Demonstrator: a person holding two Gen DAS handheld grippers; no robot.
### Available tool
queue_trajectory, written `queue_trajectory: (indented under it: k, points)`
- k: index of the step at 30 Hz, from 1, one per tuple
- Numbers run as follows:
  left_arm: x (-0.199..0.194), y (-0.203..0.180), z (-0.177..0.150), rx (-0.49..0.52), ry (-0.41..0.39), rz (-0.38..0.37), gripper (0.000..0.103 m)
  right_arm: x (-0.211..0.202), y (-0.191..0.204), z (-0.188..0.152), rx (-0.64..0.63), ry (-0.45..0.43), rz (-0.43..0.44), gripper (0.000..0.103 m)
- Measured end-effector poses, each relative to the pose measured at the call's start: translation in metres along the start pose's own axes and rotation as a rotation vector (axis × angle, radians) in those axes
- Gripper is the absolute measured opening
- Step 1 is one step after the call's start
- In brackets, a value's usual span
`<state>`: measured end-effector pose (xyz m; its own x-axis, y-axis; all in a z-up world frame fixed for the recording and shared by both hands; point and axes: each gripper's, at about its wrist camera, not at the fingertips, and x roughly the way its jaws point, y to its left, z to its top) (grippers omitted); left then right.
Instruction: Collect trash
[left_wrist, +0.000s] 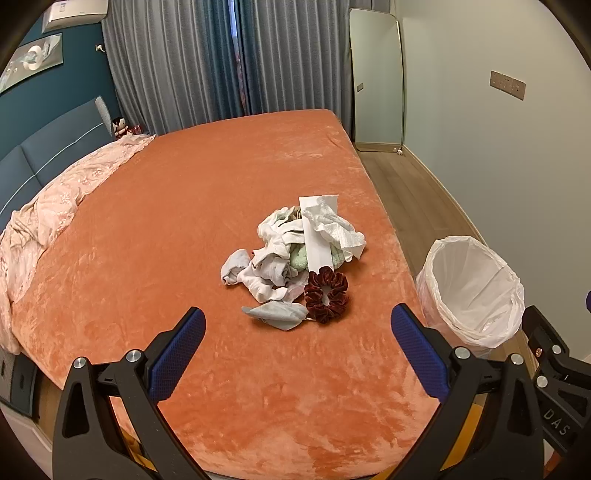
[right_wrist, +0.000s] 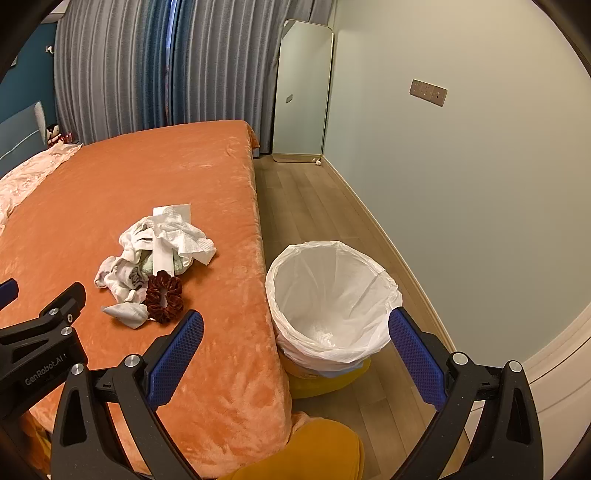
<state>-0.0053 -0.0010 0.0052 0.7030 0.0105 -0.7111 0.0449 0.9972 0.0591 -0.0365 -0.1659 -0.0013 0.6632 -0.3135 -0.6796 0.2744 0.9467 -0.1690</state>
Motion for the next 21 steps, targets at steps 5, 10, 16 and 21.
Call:
queue_trajectory:
  k: [5, 10, 16, 21]
  points:
    - [-0.0015, 0.0, 0.0019, -0.002, -0.002, 0.001, 0.096, 0.0006, -0.001, 0.0, 0.014, -0.001, -0.001, 0.096]
    - [-0.0013, 0.0001, 0.0019, 0.0, -0.001, 0.002, 0.096, 0.0005, -0.001, -0.0019, 0.014, -0.002, -0.01, 0.096]
    - [-0.0019, 0.0007, 0.0009, 0.0, -0.003, 0.002, 0.096, 0.0008, -0.0012, -0.0026, 0.018, -0.004, -0.013, 0.096]
    - [-0.0019, 0.0014, 0.0009, -0.001, -0.004, 0.003, 0.096, 0.0044, -0.0026, -0.0014, 0.023, -0.004, -0.026, 0.096]
